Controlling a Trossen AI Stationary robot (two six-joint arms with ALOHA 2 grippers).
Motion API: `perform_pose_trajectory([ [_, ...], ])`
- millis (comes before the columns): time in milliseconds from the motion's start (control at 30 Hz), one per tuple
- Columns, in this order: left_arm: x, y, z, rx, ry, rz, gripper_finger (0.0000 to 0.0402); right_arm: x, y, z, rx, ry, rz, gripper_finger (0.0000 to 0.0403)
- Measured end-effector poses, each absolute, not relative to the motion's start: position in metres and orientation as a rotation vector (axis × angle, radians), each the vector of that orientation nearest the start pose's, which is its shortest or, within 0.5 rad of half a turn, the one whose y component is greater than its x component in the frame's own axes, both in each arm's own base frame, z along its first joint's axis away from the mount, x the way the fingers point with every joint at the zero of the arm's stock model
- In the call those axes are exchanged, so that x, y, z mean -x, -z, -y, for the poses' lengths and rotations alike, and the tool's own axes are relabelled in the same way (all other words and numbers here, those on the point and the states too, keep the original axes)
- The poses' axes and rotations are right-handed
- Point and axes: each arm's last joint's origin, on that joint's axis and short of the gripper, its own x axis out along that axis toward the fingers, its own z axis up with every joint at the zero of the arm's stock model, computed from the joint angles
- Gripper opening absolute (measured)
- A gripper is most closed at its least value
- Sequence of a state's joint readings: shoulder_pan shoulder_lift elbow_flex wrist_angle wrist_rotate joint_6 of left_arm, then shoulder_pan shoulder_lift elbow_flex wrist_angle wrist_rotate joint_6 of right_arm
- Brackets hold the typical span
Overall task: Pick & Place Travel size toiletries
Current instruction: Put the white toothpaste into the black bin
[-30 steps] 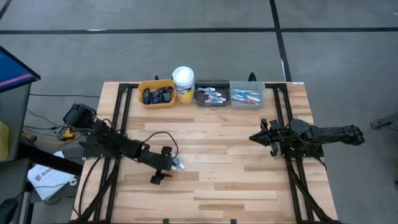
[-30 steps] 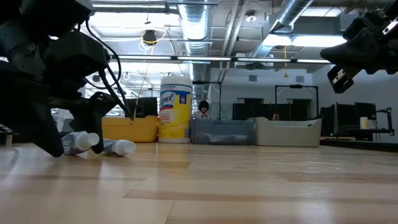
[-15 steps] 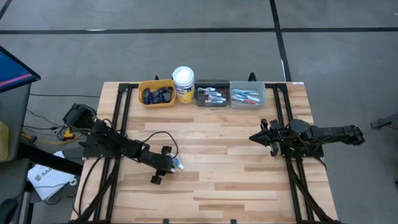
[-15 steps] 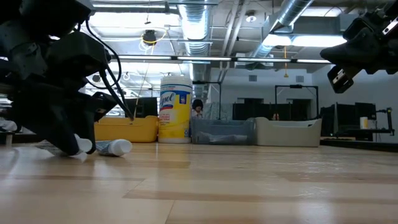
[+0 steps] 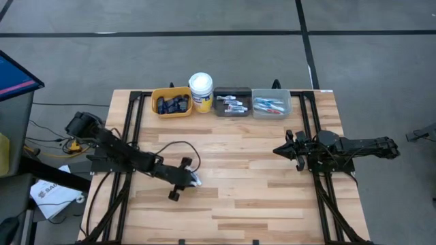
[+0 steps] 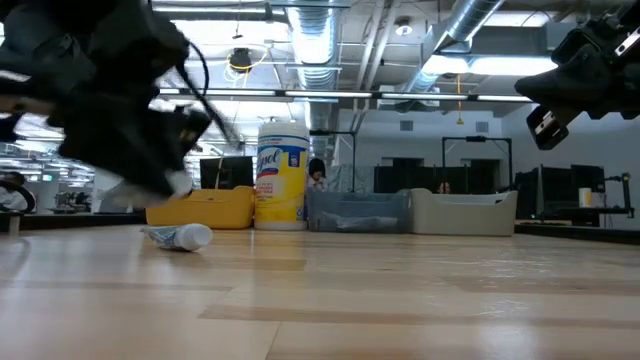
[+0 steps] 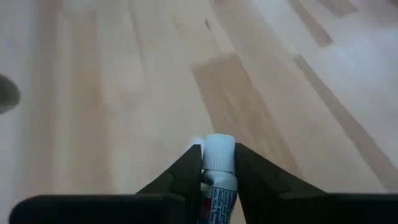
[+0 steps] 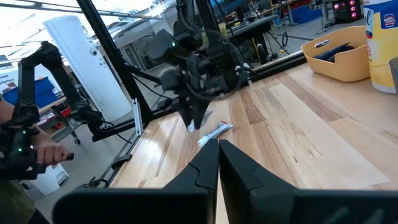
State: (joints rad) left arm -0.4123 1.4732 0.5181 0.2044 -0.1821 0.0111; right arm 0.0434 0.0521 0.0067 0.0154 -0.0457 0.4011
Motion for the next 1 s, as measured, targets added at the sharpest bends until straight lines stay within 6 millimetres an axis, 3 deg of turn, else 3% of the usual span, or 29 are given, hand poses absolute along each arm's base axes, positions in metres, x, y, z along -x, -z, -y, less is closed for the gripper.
perform_pose_trajectory([
  [133,-0.238,-0.158,0.084,-0.307,0.128,-0.616,0.0075,-0.100,-0.163,-0.006,-0.401,-0.082,-0.047,0.0005],
  [267,-0.245,-0.186,0.055,-0.305,-0.022,-0.502,0.0072,-0.100,-0.163,-0.006,-0.401,-0.082,-0.048,0.0005],
  [467,-0.277,-0.222,0.009,-0.385,-0.097,-0.396,0.0073,-0.100,-0.163,-0.006,-0.401,-0.082,-0.048,0.0005],
  [667,-0.325,-0.224,-0.025,-0.538,-0.091,-0.431,0.0074,-0.100,-0.163,-0.006,-0.401,-0.082,-0.048,0.0005],
  [800,-0.357,-0.224,-0.059,-0.585,-0.173,-0.442,0.0074,-0.100,-0.163,-0.006,-0.401,-0.082,-0.048,0.0005],
  [1000,-0.395,-0.220,-0.116,-0.511,-0.311,-0.434,0.0074,-0.100,-0.163,-0.006,-0.401,-0.082,-0.048,0.0005],
])
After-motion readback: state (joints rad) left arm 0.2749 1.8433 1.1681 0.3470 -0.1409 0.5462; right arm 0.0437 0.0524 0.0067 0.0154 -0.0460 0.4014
